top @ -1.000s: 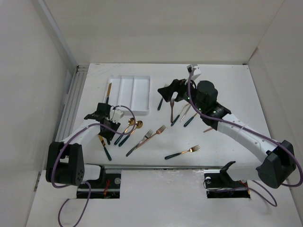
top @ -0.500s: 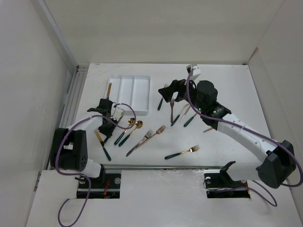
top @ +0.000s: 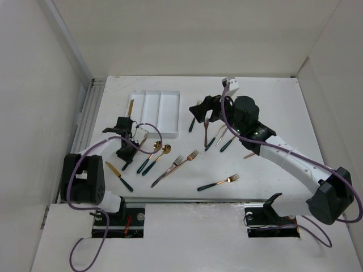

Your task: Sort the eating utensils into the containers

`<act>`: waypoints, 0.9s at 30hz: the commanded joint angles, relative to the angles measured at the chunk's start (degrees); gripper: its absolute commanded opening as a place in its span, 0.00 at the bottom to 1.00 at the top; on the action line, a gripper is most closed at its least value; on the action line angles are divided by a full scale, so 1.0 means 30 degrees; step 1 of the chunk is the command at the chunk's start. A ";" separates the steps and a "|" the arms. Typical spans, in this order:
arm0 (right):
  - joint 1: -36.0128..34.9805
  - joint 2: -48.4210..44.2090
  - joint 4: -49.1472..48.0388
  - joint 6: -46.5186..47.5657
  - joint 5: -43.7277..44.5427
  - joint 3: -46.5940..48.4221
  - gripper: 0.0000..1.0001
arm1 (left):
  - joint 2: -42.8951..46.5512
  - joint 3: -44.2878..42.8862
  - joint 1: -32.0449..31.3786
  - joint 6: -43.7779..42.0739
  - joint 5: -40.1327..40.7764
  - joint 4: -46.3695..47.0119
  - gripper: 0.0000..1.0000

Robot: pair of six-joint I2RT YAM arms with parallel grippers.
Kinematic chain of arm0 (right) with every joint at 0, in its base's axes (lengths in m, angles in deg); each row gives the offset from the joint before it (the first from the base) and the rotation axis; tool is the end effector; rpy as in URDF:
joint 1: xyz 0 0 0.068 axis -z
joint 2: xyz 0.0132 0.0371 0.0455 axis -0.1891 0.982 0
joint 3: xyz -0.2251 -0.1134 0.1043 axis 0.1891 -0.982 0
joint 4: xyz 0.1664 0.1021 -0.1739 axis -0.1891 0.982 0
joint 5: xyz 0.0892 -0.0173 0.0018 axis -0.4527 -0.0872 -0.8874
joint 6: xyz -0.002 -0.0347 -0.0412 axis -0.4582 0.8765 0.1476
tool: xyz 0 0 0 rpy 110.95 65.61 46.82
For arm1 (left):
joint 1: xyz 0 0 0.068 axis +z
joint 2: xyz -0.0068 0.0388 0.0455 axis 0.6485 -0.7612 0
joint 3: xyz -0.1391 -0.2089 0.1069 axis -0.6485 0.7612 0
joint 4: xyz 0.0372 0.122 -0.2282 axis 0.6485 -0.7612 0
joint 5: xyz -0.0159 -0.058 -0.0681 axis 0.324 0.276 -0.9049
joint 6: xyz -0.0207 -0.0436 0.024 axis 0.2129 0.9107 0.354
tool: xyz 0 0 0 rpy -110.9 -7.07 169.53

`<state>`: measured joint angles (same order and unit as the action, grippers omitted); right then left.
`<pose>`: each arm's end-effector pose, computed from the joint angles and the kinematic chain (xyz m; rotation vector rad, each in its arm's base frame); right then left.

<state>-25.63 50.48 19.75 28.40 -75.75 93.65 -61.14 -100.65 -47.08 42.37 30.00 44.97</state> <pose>0.2454 0.1854 0.3574 -0.2949 1.6811 0.8198 0.2600 -0.0326 0.1656 0.7868 2.6794 -0.0104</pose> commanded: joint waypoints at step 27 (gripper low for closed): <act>0.0164 0.3796 -0.0337 0.1322 -0.1012 0.3286 0.93 | -0.0718 -0.6494 0.1720 -0.2419 -0.6813 0.0353 0.00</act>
<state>-25.54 58.52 20.45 31.48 -77.19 100.42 -66.71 -121.11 -41.81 39.27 12.58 46.89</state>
